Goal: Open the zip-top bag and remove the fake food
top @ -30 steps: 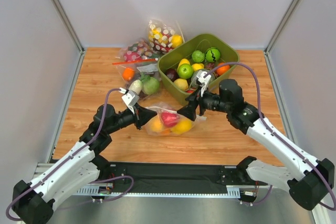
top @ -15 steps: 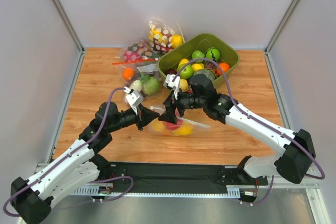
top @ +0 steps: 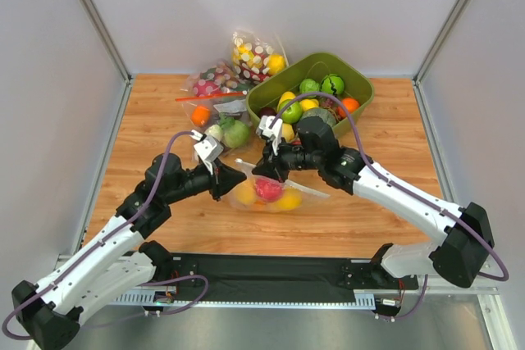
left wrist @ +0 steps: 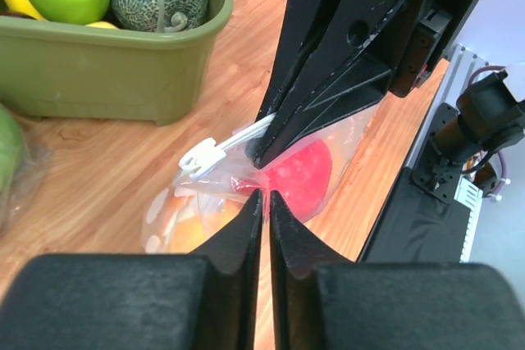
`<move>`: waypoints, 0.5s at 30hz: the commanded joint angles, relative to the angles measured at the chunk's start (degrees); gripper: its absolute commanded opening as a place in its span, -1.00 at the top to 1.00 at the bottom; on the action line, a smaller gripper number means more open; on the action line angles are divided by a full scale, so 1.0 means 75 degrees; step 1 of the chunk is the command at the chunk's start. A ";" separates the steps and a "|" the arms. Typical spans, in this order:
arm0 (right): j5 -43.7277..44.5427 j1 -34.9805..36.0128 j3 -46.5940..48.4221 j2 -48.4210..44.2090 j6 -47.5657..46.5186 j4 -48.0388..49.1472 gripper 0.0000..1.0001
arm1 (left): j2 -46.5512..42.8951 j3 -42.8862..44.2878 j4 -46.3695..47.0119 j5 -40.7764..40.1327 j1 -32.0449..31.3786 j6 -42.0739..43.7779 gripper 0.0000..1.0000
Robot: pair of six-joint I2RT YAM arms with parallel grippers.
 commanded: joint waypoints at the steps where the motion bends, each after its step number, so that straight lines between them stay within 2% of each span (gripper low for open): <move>1: 0.0083 -0.0097 -0.0179 -0.0424 0.0126 0.0504 0.99 | -0.0180 0.0463 -0.0423 -0.0082 -0.0045 0.0088 0.68; 2: -0.0103 -0.0202 -0.0273 -0.0472 0.0184 0.0644 0.99 | -0.0296 0.0533 -0.0668 -0.0093 -0.0045 0.0112 0.62; 5: -0.0548 -0.0401 -0.0530 -0.0636 0.0617 0.1042 0.99 | -0.0519 0.0569 -0.1091 -0.0409 -0.0045 0.0171 0.24; 6: -0.0643 -0.0437 -0.0601 -0.0671 0.0688 0.1159 0.99 | -0.0578 0.0523 -0.1080 -0.0433 -0.0045 0.0159 0.01; 9: -0.1053 -0.0554 -0.0766 -0.0754 0.1016 0.1547 0.99 | -0.0731 0.0393 -0.0940 -0.0503 -0.0045 0.0124 -0.25; 12: -0.1335 -0.0613 -0.0778 -0.0789 0.1192 0.1723 0.99 | -0.0673 0.0393 -0.0811 -0.0527 -0.0045 0.0135 -0.38; 15: -0.1639 -0.0625 -0.0824 -0.0835 0.1414 0.2142 0.99 | -0.0427 0.0323 -0.0449 -0.0457 -0.0045 0.0007 -0.40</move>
